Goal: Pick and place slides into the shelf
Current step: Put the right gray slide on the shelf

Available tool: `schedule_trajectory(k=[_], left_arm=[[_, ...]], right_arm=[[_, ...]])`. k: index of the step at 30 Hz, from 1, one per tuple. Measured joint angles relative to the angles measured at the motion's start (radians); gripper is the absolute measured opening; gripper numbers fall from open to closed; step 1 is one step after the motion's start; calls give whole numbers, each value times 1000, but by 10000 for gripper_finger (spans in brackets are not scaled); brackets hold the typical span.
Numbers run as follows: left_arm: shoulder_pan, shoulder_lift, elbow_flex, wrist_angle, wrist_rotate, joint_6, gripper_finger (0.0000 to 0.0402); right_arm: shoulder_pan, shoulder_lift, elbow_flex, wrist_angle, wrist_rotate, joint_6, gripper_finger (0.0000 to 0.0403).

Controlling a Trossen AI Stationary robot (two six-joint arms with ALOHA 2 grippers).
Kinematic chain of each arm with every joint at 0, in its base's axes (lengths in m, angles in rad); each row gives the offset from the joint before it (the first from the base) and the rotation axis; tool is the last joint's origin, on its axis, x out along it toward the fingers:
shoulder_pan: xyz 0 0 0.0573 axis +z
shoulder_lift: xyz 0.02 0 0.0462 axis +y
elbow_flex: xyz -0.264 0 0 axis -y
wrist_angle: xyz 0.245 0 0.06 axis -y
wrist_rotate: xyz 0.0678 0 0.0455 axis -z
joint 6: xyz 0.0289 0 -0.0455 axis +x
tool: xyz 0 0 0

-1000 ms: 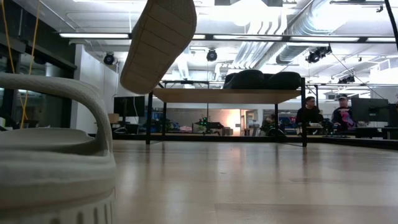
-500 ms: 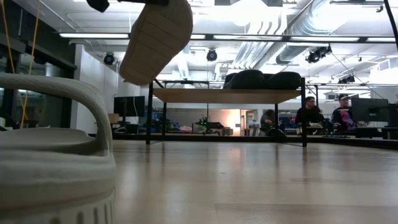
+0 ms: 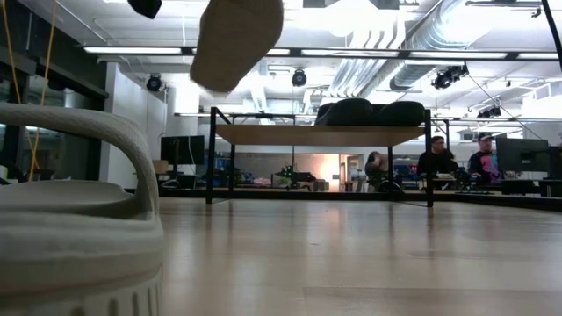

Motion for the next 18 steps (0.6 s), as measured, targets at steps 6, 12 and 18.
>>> schedule_trajectory(k=[6,12,18], left_arm=[[4,0,0,81,67,128,29],[70,1,0,99,128,148,27],[182,1,0,76,276,121,28]], right_arm=[[1,0,0,-1,-57,-15,197],[1,0,0,0,-109,-57,197],[1,0,0,-14,-112,-74,197]])
